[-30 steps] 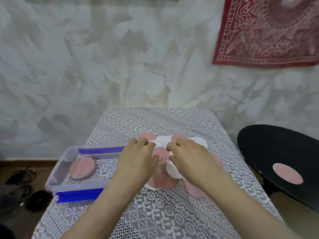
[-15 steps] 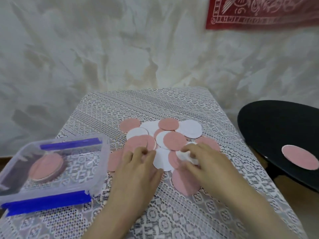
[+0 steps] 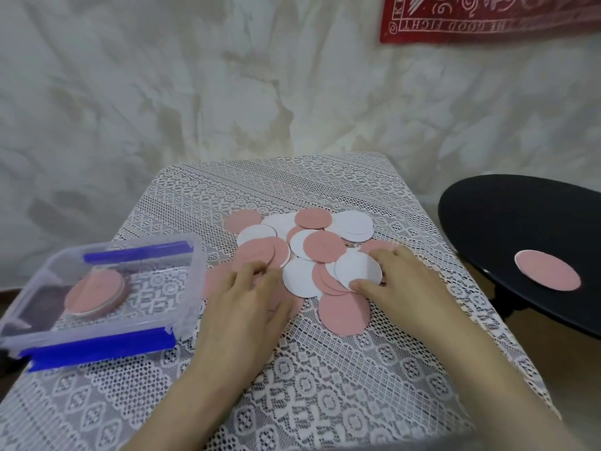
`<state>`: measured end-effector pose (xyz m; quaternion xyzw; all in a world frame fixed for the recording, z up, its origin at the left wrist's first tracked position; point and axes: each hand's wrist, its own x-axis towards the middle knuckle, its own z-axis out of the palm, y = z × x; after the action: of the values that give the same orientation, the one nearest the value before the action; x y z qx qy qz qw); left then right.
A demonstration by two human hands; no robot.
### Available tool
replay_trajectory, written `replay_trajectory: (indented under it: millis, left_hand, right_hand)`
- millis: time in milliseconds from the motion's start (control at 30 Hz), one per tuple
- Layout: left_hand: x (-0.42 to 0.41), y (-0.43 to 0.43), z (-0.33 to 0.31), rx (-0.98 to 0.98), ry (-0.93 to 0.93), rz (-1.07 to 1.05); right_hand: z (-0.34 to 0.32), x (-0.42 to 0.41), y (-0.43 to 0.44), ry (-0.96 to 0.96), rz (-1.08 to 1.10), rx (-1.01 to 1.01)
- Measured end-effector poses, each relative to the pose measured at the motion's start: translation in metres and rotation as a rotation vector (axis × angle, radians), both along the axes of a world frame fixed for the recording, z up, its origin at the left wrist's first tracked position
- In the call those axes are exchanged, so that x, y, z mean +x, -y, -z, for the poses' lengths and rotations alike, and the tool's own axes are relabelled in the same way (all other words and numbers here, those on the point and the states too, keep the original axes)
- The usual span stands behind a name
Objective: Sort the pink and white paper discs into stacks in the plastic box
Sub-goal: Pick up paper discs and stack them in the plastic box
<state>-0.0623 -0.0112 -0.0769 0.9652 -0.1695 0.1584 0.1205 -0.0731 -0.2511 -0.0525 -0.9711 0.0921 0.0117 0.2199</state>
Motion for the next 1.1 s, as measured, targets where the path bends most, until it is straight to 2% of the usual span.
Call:
replay_trajectory:
  millis: [333,567,767,1100]
  left_hand:
    - [-0.011,-0.003,0.007,0.012,-0.028,-0.066]
    - [-0.009,-0.004,0.009,0.034,0.023,-0.055]
    - [-0.004,-0.005,0.011,-0.063,-0.084,0.004]
    - [0.002,-0.008,0.013,-0.165,-0.118,0.118]
  right_hand:
    - [-0.002,-0.006,-0.012,-0.005,-0.008,0.016]
    - [-0.004,0.004,-0.016,-0.015,-0.054,0.028]
    - [-0.007,0.011,-0.022,-0.004,-0.089,0.038]
    - [0.001,0.01,-0.038,0.045,-0.149,0.11]
